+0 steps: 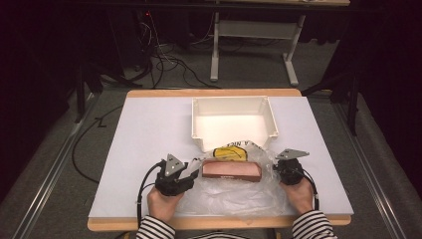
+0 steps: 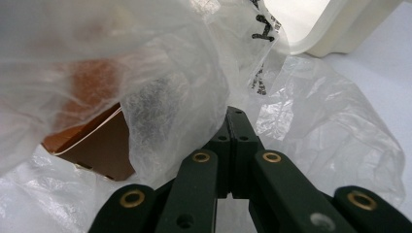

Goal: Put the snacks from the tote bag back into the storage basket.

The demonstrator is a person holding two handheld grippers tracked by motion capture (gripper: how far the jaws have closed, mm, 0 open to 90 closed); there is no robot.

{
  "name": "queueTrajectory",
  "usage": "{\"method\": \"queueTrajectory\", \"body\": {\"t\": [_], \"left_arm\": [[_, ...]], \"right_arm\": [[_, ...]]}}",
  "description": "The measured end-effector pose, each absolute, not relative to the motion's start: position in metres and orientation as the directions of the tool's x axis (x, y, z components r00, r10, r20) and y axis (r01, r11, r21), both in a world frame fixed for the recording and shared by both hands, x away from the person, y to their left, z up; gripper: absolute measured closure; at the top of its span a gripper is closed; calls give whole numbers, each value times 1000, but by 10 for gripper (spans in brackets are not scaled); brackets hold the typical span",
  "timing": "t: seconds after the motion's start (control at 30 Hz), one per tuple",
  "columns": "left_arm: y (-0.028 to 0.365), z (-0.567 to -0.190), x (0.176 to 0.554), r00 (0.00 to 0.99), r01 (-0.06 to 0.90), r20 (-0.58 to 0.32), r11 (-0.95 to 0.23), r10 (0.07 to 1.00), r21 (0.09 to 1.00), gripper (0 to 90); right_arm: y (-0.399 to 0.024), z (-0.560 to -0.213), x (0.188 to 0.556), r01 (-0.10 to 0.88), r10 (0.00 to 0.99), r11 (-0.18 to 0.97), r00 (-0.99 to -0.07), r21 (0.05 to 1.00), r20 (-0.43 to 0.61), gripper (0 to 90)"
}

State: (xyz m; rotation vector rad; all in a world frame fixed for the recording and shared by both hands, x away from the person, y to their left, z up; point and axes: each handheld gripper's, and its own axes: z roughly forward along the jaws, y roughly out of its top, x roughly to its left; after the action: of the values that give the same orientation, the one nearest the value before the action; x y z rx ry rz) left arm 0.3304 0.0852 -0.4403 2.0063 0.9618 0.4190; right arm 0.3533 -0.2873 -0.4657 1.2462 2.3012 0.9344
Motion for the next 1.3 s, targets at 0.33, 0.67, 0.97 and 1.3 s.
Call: {"method": "queueTrajectory", "body": {"t": [0.33,0.67,0.97,1.3], "left_arm": [[77,-458,348,642,518,-46,-388,765,762,834],[82,-457,363,585,557,-63,-344,809,756,900],[79,-477,363,579,589,-45,-379,814,714,900],[80,-482,355,587,551,-21,-380,809,743,889]], "right_arm": [[-288,-466,353,598,836,396,-548,697,-5,900],[-291,-462,354,591,844,394,-536,704,-22,900],[-290,-465,354,600,846,409,-531,688,-40,900],[-293,-464,348,586,845,396,-533,707,-31,852]]}}
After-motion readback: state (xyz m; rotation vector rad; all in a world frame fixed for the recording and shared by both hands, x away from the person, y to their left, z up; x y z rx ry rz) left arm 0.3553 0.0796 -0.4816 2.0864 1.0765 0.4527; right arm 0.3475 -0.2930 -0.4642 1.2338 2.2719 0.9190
